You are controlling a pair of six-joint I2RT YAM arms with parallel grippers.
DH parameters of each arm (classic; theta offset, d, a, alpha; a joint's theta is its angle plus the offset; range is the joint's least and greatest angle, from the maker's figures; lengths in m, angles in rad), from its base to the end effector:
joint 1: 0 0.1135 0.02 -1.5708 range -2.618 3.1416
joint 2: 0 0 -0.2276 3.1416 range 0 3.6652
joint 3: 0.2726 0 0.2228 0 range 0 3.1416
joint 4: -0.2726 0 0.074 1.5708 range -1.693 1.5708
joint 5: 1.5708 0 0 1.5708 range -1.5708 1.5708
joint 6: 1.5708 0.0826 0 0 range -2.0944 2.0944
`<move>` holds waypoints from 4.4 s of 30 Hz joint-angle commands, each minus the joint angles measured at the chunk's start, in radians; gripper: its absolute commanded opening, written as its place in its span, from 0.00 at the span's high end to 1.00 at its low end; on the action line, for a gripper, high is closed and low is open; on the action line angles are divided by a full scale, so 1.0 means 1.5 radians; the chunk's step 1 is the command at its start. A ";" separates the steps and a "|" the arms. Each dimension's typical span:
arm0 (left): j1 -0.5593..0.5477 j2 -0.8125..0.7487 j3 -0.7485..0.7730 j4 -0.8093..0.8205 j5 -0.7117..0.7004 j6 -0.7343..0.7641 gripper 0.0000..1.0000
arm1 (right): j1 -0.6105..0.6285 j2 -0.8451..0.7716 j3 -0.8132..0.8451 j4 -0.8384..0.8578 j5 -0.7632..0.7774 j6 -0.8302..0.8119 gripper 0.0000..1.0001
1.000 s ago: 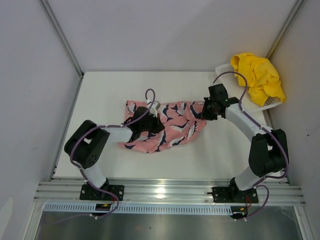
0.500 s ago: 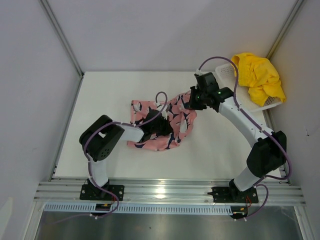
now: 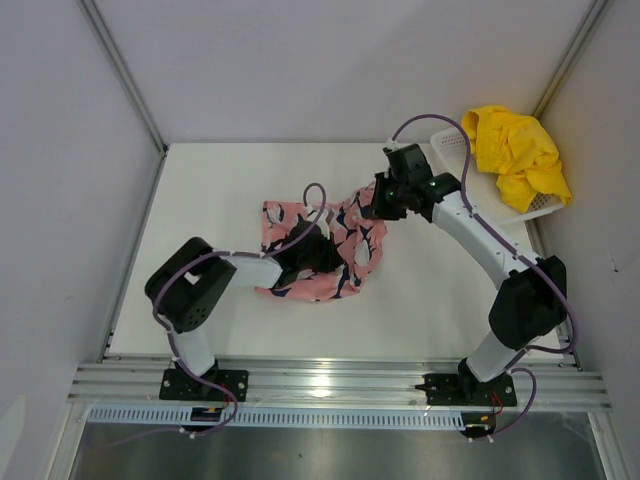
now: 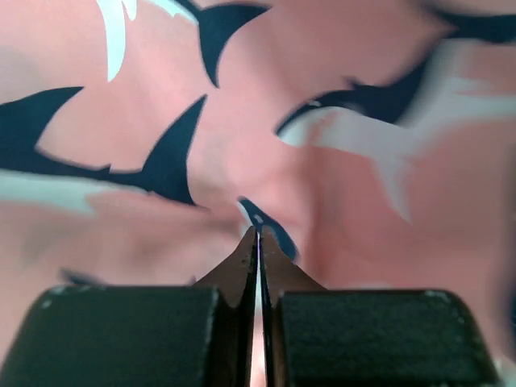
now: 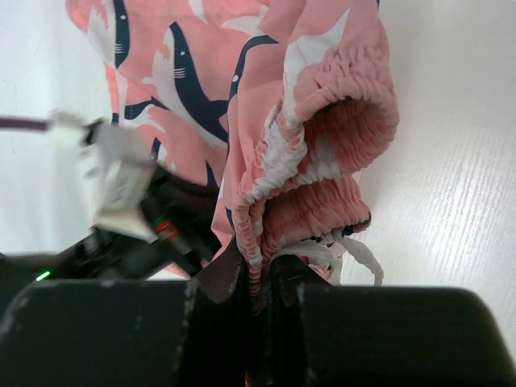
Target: Fold and stack the shorts
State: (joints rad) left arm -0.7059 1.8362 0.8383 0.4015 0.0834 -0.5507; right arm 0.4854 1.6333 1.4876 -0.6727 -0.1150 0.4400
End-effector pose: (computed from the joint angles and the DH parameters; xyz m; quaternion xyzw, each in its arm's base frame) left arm 0.2815 -0.2490 0.0975 0.0879 0.8787 -0.3047 0.3568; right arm 0.3157 0.1772 0.2549 -0.0422 0.9278 0.2115 0.3044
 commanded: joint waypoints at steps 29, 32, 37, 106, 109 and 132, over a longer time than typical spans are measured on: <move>0.166 -0.246 -0.313 -0.024 0.025 -0.015 1.00 | 0.057 0.106 0.178 -0.032 0.001 0.038 0.96; 0.150 -0.231 -0.320 -0.011 0.017 -0.023 1.00 | 0.084 0.134 0.193 -0.023 0.007 0.054 0.96; 0.144 -0.221 -0.328 0.009 0.022 -0.029 1.00 | 0.131 0.171 0.200 0.014 0.036 0.091 0.96; 0.296 -0.416 -0.172 -0.173 0.089 -0.023 1.00 | 0.247 0.234 -0.187 0.630 -0.124 0.167 0.96; 0.296 -0.390 -0.183 -0.147 0.098 -0.020 1.00 | 0.230 0.184 -0.221 0.634 -0.127 0.161 0.94; 0.309 -0.195 -0.204 -0.055 0.088 0.003 1.00 | 0.066 0.269 -0.272 0.651 -0.198 0.172 0.84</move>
State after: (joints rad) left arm -0.2634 1.5238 0.5404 0.2771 0.2401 -0.5743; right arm 0.5938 1.9877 1.1007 0.2245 -0.3592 0.6613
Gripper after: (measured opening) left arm 0.002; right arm 0.165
